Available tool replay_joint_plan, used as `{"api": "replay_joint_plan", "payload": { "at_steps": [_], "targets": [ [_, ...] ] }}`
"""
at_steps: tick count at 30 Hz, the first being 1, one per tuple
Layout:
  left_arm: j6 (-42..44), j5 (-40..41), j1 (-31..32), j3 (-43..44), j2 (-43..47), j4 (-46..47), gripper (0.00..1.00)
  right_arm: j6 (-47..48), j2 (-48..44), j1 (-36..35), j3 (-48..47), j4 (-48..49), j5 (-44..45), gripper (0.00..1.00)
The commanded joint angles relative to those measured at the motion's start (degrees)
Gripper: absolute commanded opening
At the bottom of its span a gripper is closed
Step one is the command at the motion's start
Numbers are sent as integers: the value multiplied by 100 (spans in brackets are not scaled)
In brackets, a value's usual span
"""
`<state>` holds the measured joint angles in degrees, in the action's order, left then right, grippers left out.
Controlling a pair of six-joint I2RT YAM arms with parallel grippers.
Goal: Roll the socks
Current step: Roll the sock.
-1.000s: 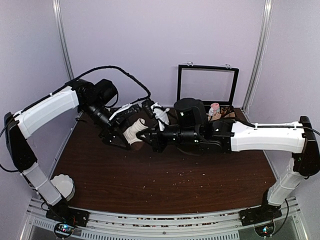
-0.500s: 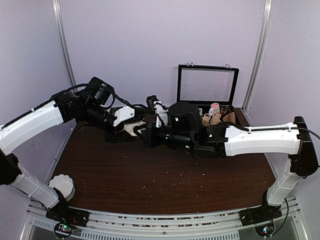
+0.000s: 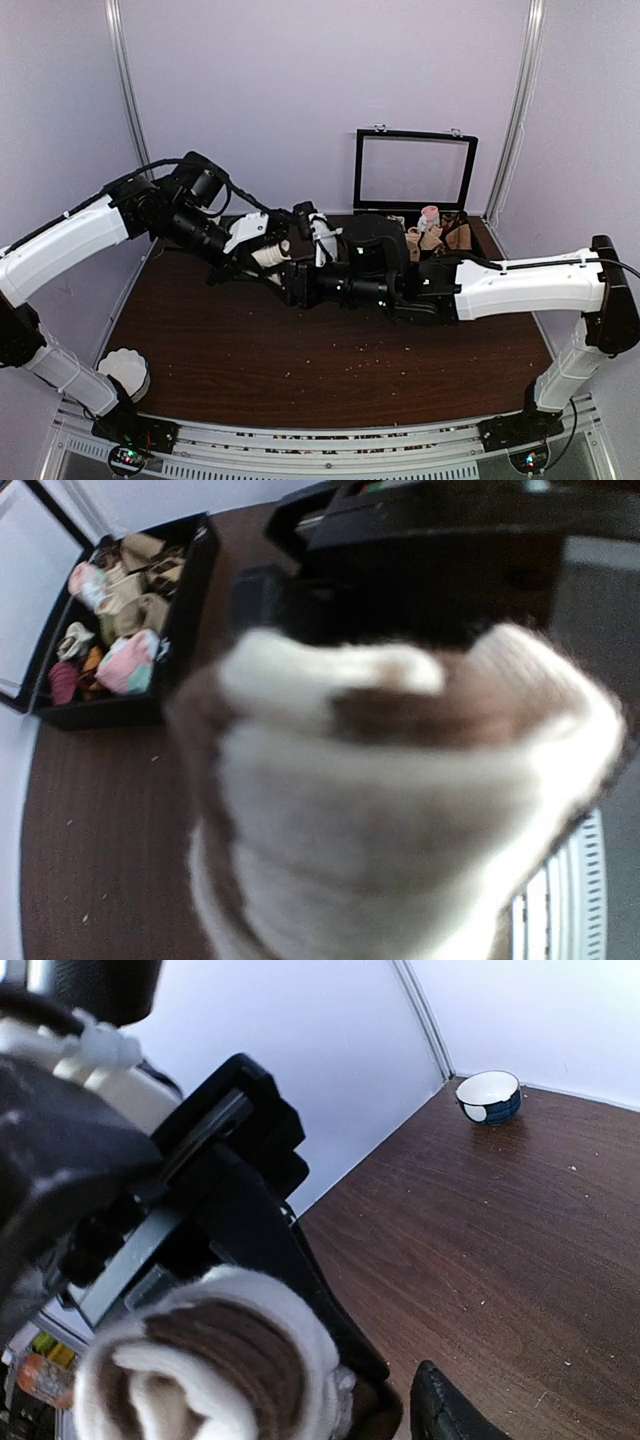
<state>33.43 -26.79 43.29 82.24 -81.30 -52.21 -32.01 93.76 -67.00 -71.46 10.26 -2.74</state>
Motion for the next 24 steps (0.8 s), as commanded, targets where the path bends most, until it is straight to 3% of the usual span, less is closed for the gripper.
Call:
{"api": "replay_joint_plan", "payload": {
  "at_steps": [1,7,15,16,17,18,20,21,24],
  "targets": [
    [956,-2506,25,708,-344,-1727,0,1408,-591,-13,176,-209,101,54],
    [2166,-3302,42,1413,-1010,-3529,0,1993,-989,-14,247,-9,-692,49],
    [2086,-3317,48,1538,-1172,-3546,0,1989,-671,-45,-308,-499,-1279,43],
    [2083,-3326,48,1541,-1177,-3543,1,1966,-657,-48,-284,-429,-1354,39],
    [2073,-3320,48,1541,-1184,-3553,5,1936,-662,-50,-244,-334,-1409,29],
    [2064,-3292,49,1530,-1203,-3550,16,1886,-682,-46,-179,-189,-1439,19],
    [1675,-3062,48,1473,-1179,-3183,67,1749,-725,-49,-58,142,-1432,0],
    [1332,-2822,48,1385,-1095,-2847,93,1687,-735,-43,-14,270,-1379,0],
    [65,-1534,48,790,-502,-1148,98,1448,-715,-55,44,508,-906,0]
  ]
}}
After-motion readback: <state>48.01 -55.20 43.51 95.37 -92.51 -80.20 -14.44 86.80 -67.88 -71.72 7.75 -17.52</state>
